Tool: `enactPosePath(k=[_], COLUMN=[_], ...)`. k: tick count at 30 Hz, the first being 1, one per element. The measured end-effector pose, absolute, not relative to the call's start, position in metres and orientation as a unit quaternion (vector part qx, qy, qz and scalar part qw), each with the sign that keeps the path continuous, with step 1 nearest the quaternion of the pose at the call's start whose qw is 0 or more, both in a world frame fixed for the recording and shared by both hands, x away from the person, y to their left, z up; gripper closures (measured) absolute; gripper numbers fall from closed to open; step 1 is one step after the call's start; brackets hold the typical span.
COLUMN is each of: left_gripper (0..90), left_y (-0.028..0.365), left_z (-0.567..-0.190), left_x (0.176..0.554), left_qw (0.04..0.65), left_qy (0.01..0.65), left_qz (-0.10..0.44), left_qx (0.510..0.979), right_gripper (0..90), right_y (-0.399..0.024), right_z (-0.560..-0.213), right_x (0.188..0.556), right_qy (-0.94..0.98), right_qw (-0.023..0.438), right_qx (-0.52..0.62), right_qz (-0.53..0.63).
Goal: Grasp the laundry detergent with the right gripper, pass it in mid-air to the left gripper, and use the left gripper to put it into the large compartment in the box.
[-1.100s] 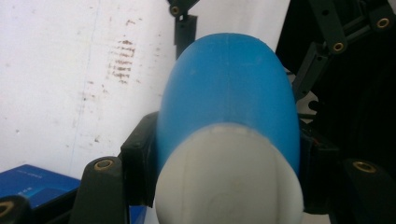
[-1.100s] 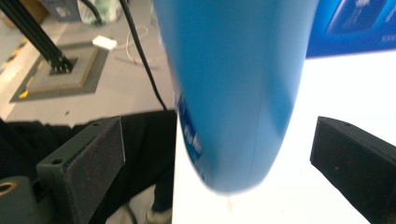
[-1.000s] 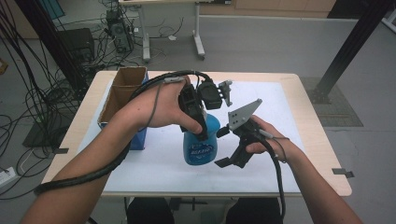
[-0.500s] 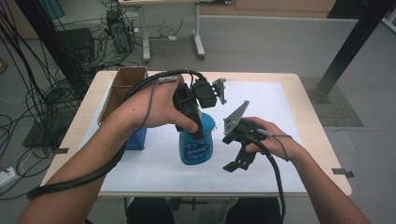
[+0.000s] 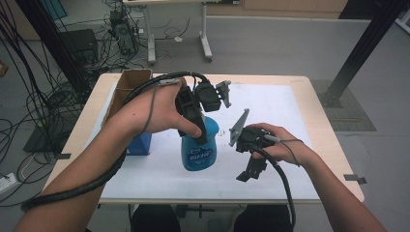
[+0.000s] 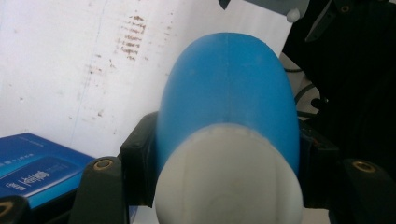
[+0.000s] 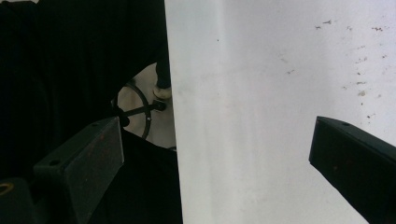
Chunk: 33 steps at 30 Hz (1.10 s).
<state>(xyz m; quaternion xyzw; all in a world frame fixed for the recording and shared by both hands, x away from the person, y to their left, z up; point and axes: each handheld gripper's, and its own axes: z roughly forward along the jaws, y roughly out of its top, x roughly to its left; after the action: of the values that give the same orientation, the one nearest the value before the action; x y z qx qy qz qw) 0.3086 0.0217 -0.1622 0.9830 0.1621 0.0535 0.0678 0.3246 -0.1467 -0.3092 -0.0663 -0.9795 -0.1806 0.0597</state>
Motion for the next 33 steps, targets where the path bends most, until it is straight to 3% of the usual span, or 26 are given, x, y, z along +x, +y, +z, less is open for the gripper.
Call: enactPosePath(k=[12,33], left_gripper=[37.9,37.9], left_y=[0.020,0.007], left_z=[-0.145,-0.040], left_x=[0.307,0.316], left_qw=[0.063,0.058], left_qy=[0.174,0.204], left_qz=[0.069,0.106], left_qx=[0.980,0.971], right_gripper=[3.2,3.3], right_y=[-0.146,-0.138], right_z=[-0.311,-0.314], right_x=[0.325,0.325], right_qy=[-0.978,-0.979], right_qw=[0.056,0.054], right_qx=[-0.068,-0.067], right_qz=[-0.188,-0.184])
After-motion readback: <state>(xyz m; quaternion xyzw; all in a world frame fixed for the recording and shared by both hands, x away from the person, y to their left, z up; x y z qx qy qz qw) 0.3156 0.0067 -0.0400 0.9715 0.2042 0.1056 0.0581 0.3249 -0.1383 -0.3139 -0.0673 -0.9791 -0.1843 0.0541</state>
